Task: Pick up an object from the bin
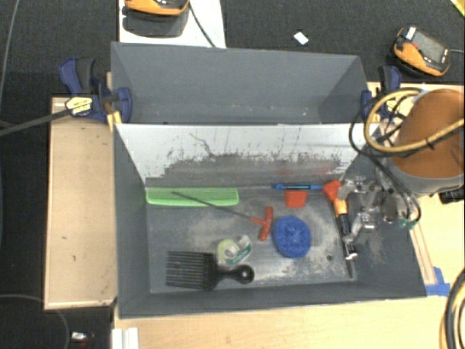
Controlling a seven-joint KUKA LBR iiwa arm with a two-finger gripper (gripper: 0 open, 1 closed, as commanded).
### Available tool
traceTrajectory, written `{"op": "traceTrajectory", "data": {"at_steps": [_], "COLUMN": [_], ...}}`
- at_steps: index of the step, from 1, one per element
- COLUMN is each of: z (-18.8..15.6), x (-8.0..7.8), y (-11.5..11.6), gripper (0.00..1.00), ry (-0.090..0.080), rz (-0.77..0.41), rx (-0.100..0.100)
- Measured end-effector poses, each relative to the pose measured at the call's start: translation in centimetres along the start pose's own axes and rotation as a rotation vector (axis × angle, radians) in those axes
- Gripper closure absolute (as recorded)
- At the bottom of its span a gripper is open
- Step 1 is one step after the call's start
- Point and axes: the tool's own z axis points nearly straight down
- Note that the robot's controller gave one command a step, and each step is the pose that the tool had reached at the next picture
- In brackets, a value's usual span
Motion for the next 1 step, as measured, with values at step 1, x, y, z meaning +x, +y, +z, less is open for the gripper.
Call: {"op": "traceTrajectory", "data": {"at_steps": [1], "z": [0.09], "x": [-0.21], "y": [5.34], "gripper": [0.00], "ry": [-0.012], "rz": [0.014], "rx": [-0.001]}}
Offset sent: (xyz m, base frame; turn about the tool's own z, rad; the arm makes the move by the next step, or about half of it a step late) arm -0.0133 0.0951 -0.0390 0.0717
